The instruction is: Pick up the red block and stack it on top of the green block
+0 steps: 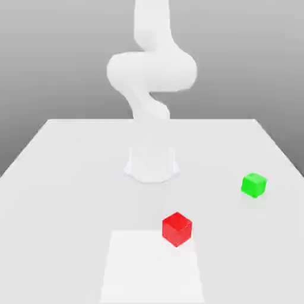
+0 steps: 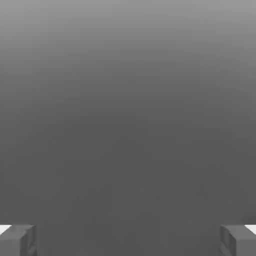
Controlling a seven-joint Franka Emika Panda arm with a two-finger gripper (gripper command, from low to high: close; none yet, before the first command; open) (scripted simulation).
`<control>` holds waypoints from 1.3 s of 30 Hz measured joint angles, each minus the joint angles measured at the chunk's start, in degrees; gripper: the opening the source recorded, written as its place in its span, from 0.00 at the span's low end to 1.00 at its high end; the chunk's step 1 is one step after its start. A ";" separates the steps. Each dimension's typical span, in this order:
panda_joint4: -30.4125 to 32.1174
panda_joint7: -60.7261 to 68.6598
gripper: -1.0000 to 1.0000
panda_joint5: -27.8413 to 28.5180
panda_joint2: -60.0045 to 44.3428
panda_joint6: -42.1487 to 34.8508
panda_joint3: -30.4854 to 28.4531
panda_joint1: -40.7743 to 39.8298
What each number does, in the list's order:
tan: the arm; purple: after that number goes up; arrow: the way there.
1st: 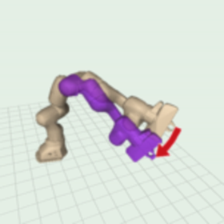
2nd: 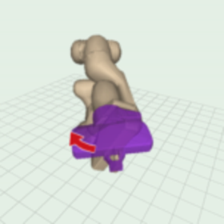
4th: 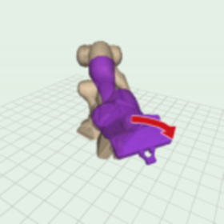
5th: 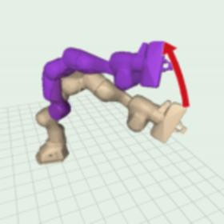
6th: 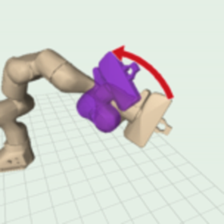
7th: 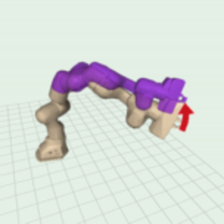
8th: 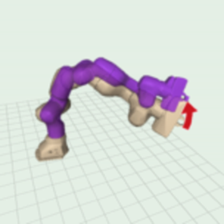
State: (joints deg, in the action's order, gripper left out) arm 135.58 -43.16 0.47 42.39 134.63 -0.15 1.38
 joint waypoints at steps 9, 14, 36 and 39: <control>16.21 12.26 0.50 1.29 -15.11 12.21 -1.40 5.62; 25.98 20.40 0.50 1.38 -24.41 19.53 -2.62 9.03; 32.23 28.92 0.00 -0.63 -43.13 33.87 -1.07 10.31; 33.07 28.41 0.00 -0.09 -37.09 28.68 -1.16 10.50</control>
State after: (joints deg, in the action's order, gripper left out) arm 168.65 -14.75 0.38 5.30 163.31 -1.31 11.88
